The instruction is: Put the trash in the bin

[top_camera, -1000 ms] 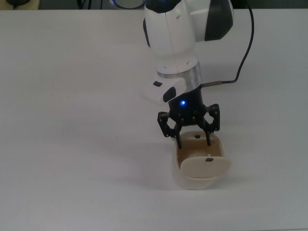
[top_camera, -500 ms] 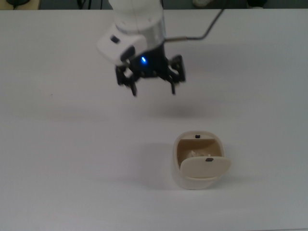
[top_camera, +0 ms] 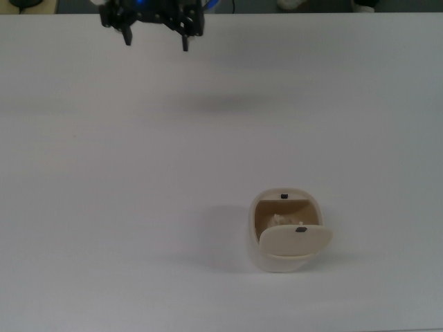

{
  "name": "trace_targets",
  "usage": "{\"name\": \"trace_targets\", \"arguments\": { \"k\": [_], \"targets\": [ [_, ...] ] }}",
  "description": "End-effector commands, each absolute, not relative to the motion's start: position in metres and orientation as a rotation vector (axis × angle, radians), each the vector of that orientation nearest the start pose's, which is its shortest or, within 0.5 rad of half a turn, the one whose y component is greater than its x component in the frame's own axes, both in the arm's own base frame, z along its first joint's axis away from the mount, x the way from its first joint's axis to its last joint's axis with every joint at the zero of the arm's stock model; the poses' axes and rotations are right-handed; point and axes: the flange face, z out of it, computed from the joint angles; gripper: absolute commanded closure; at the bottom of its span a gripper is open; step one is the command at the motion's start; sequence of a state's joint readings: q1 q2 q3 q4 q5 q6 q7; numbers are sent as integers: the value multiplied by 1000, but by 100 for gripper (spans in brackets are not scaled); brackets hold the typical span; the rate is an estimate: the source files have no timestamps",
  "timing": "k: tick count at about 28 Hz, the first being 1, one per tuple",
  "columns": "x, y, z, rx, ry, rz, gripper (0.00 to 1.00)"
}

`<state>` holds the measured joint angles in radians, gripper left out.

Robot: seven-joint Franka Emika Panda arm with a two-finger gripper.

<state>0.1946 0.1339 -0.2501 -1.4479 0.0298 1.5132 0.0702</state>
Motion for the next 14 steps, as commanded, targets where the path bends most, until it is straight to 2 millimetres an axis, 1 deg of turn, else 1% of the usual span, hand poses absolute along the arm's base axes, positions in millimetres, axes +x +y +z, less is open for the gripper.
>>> {"name": "trace_targets", "arguments": {
  "k": [1, 8, 14],
  "targets": [
    [584, -30, 598, -3152, 238, 128, 0],
    [584, -32, 598, -3191, 233, 127, 0],
    [582, -26, 598, -3188, 236, 144, 0]
  ]
}}
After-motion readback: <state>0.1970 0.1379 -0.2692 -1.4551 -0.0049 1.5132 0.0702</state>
